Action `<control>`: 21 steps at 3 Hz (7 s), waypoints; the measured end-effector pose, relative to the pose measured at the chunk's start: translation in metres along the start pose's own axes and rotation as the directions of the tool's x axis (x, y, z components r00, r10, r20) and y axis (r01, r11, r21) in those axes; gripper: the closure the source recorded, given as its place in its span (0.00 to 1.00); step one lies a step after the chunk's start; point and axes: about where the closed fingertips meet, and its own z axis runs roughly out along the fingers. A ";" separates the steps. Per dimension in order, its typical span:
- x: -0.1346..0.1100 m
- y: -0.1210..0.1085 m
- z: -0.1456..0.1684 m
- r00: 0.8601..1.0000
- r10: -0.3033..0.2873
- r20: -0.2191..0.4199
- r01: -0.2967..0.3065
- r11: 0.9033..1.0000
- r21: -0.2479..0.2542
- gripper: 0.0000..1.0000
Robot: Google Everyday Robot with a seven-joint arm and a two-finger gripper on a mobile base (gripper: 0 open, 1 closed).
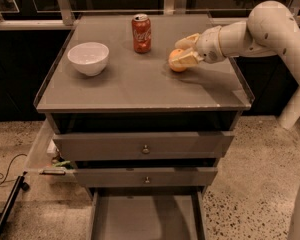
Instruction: Place orange into bottom drawer
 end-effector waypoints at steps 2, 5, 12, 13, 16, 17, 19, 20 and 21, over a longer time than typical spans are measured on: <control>0.000 0.000 0.000 1.000 0.000 0.000 0.000 1.000 -0.001 0.11; 0.014 0.003 0.008 0.999 0.036 -0.003 -0.036 0.999 -0.019 0.00; 0.002 0.003 0.011 1.000 0.024 -0.018 -0.025 0.999 -0.028 1.00; -0.008 0.013 -0.009 1.000 0.013 -0.018 -0.014 1.000 -0.007 1.00; 0.020 0.121 -0.117 1.000 0.011 0.003 -0.011 0.990 0.138 1.00; 0.044 0.170 -0.135 1.000 0.026 0.000 -0.025 0.987 0.159 1.00; 0.109 0.237 -0.101 0.998 0.065 0.014 -0.066 0.994 0.087 1.00; 0.109 0.238 -0.101 0.998 0.066 0.014 -0.067 0.994 0.087 1.00; 0.146 0.258 -0.072 0.992 0.122 -0.020 -0.121 0.991 0.053 1.00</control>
Offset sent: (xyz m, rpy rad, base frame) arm 0.0000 0.0000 0.0000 0.0000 0.0000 0.0000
